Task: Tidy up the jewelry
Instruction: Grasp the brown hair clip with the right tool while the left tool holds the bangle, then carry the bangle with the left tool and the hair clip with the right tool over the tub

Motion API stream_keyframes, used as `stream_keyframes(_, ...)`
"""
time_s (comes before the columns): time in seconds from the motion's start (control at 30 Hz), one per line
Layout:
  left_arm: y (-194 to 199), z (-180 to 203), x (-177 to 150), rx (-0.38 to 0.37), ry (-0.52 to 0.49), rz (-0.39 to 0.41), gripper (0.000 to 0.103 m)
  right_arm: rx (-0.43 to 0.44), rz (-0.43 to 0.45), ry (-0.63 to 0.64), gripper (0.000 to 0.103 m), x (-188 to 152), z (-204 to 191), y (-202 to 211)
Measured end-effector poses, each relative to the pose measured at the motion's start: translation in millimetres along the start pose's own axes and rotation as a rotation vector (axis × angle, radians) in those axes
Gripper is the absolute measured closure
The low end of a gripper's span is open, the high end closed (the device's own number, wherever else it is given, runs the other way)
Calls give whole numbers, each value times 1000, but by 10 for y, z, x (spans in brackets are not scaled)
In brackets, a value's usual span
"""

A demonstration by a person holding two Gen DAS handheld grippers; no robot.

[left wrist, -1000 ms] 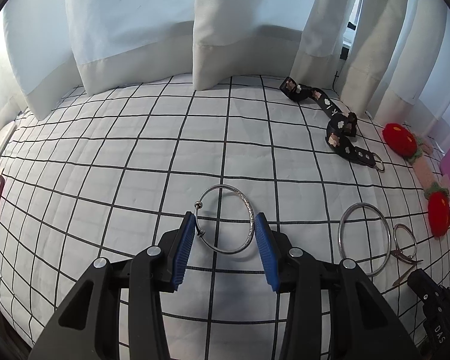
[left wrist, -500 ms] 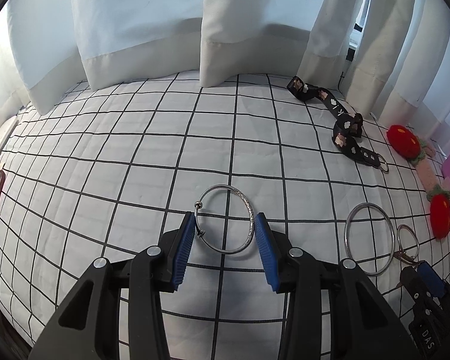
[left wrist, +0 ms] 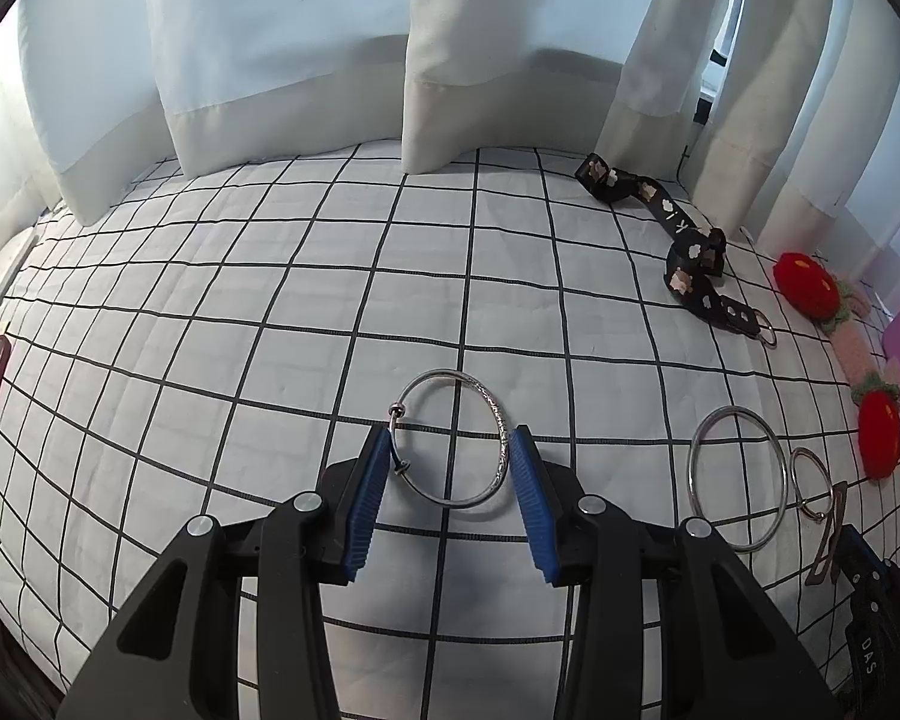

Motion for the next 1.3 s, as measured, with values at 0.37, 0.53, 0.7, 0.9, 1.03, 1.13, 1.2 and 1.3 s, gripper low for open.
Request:
stream_keyframes(0.37,121,42,47,-14,1,26,63,28,47,3,102,56,-26,148)
stream_keyframes(0.53,202,63,91,-26,-1,37,63,18,70,10,102,137,-24,273)
stream_keyframes(0.7,355,68,190,-39,-3,59,63,15,103,15,102,281,-48,442)
stream_keyframes(0.9,653,57,388,-58,-13,101,63,22,153,29,102,505,-144,721)
stream_keyframes(1.03,900,94,523,-83,-30,133,63,27,192,43,102,677,-230,957)
stream_keyframes(1.13,1124,146,630,-109,-44,163,63,22,226,57,102,823,-290,1175)
stream_keyframes(1.2,1275,209,700,-127,-60,186,63,12,255,61,102,923,-301,1345)
stream_keyframes(1.3,1510,345,792,-155,-95,223,63,-7,306,55,102,1057,-255,1632)
Point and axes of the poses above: each gripper's, at about its wrist camera, not at the fingertips, and y roughly against the way its jaws point, z to its right, x to its top, the point moved 7 cm from there along -y, roughly the way its jaws point, and after that the axes turned 15 degrees about x, right-handed, at the moved point
